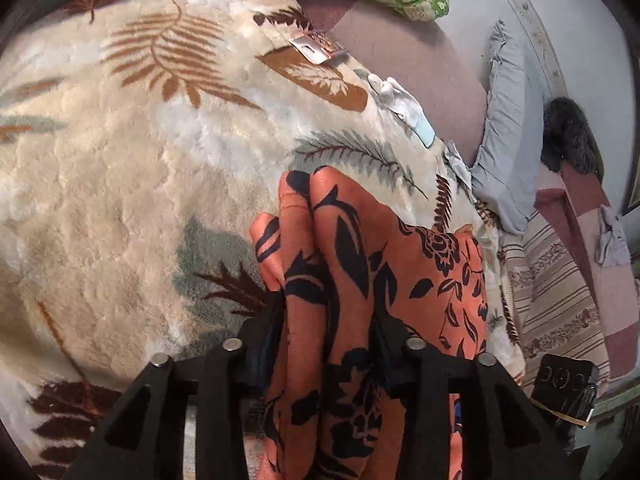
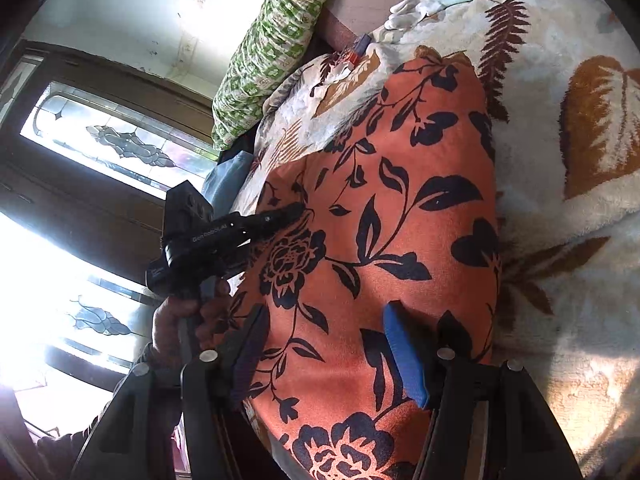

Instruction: Fold small clothes

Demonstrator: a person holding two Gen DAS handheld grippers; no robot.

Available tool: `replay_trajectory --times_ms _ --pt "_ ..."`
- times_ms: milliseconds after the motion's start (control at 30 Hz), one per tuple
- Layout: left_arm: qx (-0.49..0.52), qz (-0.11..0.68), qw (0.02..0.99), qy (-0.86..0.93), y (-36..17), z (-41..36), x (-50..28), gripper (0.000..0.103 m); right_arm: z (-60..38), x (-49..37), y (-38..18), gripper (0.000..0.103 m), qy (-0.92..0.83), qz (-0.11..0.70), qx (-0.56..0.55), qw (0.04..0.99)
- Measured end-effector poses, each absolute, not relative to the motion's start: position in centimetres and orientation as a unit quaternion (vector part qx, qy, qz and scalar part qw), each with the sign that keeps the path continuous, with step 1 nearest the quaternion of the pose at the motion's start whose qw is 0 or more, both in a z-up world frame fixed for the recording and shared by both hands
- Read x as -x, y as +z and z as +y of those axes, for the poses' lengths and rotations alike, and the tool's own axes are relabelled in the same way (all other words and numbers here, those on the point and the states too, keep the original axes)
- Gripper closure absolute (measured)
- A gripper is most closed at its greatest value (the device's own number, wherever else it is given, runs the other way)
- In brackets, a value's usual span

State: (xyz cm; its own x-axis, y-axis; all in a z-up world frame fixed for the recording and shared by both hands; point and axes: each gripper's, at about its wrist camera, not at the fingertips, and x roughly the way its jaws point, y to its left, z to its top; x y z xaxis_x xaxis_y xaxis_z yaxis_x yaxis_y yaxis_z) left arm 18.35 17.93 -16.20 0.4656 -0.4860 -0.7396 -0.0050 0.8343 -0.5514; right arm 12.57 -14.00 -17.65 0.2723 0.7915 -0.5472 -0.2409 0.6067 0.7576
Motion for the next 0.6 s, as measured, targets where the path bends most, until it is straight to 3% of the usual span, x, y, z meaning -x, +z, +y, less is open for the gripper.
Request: replay_trajectory --times_ms 167,300,467,500,567,600 --pt "0.185 0.444 0.864 -0.149 -11.0 17.2 -14.7 0.050 -13.7 -13.3 -15.9 0.039 0.340 0.511 -0.264 0.744" --pt "0.160 0.421 0.876 -0.175 -8.8 15.9 -10.9 0.047 -13.9 -15.2 -12.7 0.038 0.346 0.474 -0.265 0.765" --pt "0.135 0.499 0.846 -0.132 -13.8 14.6 -10.2 0.043 -14.3 -21.1 -14.5 0.034 0.323 0.486 -0.310 0.750" --pt "0.129 0.514 0.839 -0.125 -15.2 14.6 -10.4 0.043 -14.8 -22.3 -16.4 0.037 0.287 0.508 -0.314 0.749" --pt "0.109 0.497 0.852 -0.122 -15.1 14.3 -10.2 0.042 -16.7 -23.4 -19.3 0.065 0.244 0.521 -0.380 0.724" --pt "0.102 0.497 0.853 -0.119 -14.6 14.1 -10.1 0.042 -17.3 -23.3 -19.4 0.071 0.225 0.526 -0.398 0.718"
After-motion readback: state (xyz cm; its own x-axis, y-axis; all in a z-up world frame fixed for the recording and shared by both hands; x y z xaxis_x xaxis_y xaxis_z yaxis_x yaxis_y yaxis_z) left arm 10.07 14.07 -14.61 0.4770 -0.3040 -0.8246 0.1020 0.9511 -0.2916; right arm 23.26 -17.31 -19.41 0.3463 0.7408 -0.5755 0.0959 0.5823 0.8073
